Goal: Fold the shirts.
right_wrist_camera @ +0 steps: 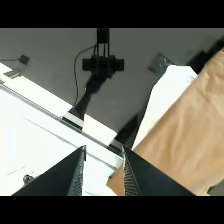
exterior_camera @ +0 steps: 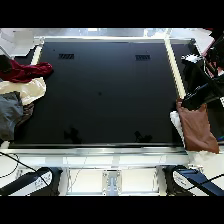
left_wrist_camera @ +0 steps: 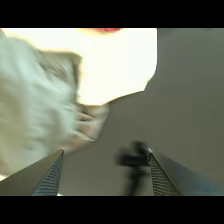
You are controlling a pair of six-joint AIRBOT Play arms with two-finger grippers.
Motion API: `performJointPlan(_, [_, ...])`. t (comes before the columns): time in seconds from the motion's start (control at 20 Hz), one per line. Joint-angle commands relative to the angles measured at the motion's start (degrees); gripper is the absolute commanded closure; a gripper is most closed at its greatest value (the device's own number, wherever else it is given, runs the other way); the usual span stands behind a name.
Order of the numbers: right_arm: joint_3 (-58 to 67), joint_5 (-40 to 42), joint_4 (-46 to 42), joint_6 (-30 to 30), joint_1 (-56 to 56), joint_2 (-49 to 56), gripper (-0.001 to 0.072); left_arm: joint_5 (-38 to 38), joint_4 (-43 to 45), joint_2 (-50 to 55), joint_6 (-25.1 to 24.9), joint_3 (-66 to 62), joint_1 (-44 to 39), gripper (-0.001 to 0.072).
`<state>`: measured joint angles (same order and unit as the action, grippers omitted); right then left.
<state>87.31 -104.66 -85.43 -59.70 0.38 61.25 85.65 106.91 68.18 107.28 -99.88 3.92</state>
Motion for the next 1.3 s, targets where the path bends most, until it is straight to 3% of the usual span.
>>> performJointPlan(0.0, [0.1,-0.5,-1.4,-1.3,0.0,0.1,0.045,-8.4,-20.7,0.9,12.0,2.2,1.4,0.0148])
performJointPlan(0.1, [0.0,-0.4,-1.3,-1.3,0.0,0.1,0.045,-17.6,-41.6,0.9,11.6,2.2,1.4,0.0244])
performJointPlan(0.15, [0.0,-0.4,-1.3,-1.3,0.0,0.1,0.0451,-22.2,-54.1,0.9,8.8,2.2,1.4,0.0294])
performJointPlan(0.3, [0.0,-0.3,-0.5,-2.8,0.0,0.1,0.045,-29.9,-90.6,0.9,-9.6,2.2,1.4,0.0314])
performJointPlan(0.6, [0.0,0.8,-0.1,-2.8,0.0,0.1,0.0451,-32.7,-150.8,0.9,-46.6,2.2,1.6,0.0314])
performJointPlan(0.75, [0.0,0.8,-0.1,-2.8,0.0,0.1,0.045,-30.7,-177.5,0.9,-59.5,2.2,1.6,0.0372])
performJointPlan(0.95, [0.0,0.8,-0.1,-2.8,0.0,0.1,0.045,-30.6,-199.2,1.1,-61.5,2.2,2.3,0.0364])
performJointPlan(1.15, [0.0,0.7,0.0,-2.8,0.0,0.1,0.045,-30.3,-207.4,1.1,-61.5,2.2,8.5,0.0364])
performJointPlan(1.25, [0.0,0.8,0.0,-2.8,0.0,0.1,0.0451,-26.9,-207.4,1.1,-61.5,2.2,13.7,0.0364])
